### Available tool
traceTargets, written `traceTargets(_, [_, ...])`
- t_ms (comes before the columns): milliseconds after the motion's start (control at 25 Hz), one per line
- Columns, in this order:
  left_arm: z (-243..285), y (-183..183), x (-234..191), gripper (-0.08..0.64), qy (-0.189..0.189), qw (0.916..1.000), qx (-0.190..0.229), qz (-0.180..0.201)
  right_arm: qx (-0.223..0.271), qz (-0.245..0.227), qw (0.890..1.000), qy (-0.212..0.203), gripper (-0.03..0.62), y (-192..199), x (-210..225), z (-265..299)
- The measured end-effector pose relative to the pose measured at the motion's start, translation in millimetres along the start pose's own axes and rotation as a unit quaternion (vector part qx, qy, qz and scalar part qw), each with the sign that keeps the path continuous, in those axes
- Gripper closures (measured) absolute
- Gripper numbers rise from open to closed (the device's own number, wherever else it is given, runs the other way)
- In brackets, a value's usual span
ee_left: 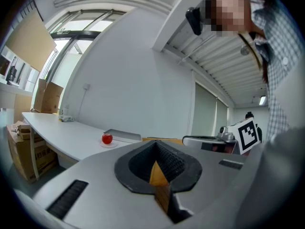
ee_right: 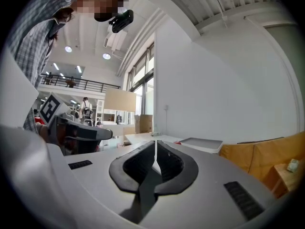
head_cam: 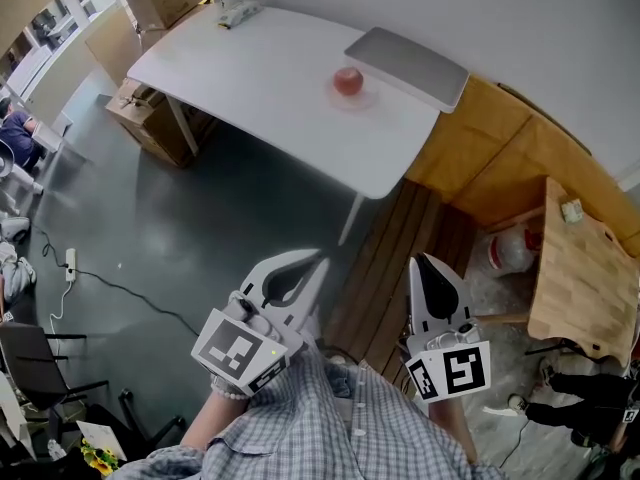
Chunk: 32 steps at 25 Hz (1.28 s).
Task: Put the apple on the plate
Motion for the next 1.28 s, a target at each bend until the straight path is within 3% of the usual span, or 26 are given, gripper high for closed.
traceTargets(480, [22,-31,-117,0.551,-0.009,0.9999,-0.010,0.006,-0.019,0.003,1.000,-0.005,0.565,-7,-18,122])
traceTargets(880, [30,-80,-215,0.551,0.005,0.9996,-0.028,-0.004,-0.039,-0.002,0.999,0.005,0.565,-41,-44,223])
traceTargets(1280, [38,-125,-258,0.552,0.026,0.9990,-0.036,-0.012,-0.040,-0.016,0.999,0.028,0.565,-93,-58,260])
Point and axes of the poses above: the fingertips, and each gripper's own axes: z forward along the fingers, x to its right, y out of its underside, the point moved 8 cm from there along -z, backward along the fingers, and after that the axes turned 11 degrees about y, right-handed, at the moved point
